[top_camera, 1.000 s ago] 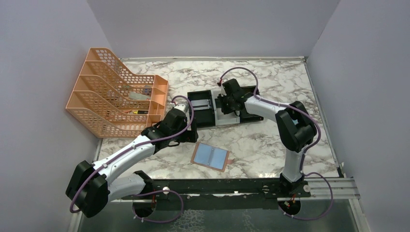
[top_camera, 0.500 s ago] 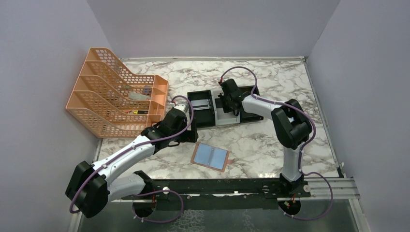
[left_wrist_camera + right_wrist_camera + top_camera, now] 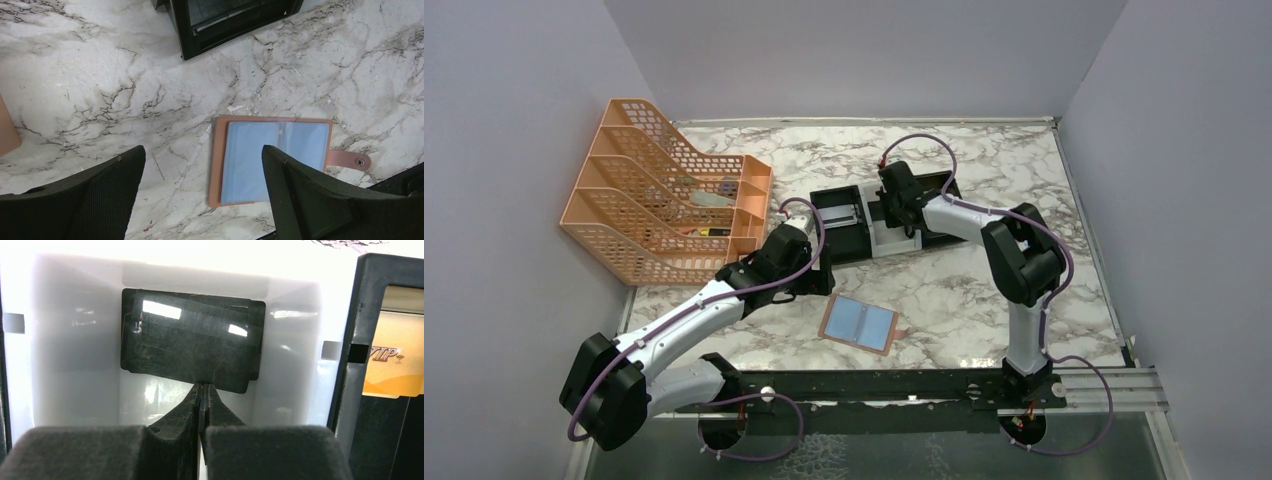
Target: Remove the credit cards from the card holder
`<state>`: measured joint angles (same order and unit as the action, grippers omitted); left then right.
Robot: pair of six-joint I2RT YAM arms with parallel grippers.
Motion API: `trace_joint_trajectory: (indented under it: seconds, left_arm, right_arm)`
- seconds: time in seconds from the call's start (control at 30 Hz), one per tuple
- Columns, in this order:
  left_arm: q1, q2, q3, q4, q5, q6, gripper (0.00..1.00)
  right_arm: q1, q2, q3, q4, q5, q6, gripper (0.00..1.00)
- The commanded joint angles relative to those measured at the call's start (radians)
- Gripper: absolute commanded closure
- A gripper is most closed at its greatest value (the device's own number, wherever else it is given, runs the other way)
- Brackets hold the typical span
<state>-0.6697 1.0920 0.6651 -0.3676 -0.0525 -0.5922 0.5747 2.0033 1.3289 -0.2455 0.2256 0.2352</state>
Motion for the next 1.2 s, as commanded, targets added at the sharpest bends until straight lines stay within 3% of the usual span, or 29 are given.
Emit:
trace_joint_trajectory:
  seconds: [0.0,0.57,0.97,1.17]
  left_arm:
    - [0.004,0.003,0.007,0.018,0.024,-0.006,0.12]
    - [0.004,0.005,0.008,0.023,0.050,-0.004,0.12]
    - [0.003,0.046,-0.033,0.126,0.242,0.021,0.18]
    - [0.001,0.101,-0.054,0.155,0.296,0.018,0.19]
  right_arm:
    - [-0.001,0.042,0.023,0.054,0.025,0.026,0.99]
    - [0.001,0.025,0.022,0.070,0.024,0.055,0.98]
    - [0.001,-0.368,-0.245,0.069,-0.136,0.155,0.84]
    - [0.000,-0.584,-0.484,0.111,-0.414,0.270,0.65]
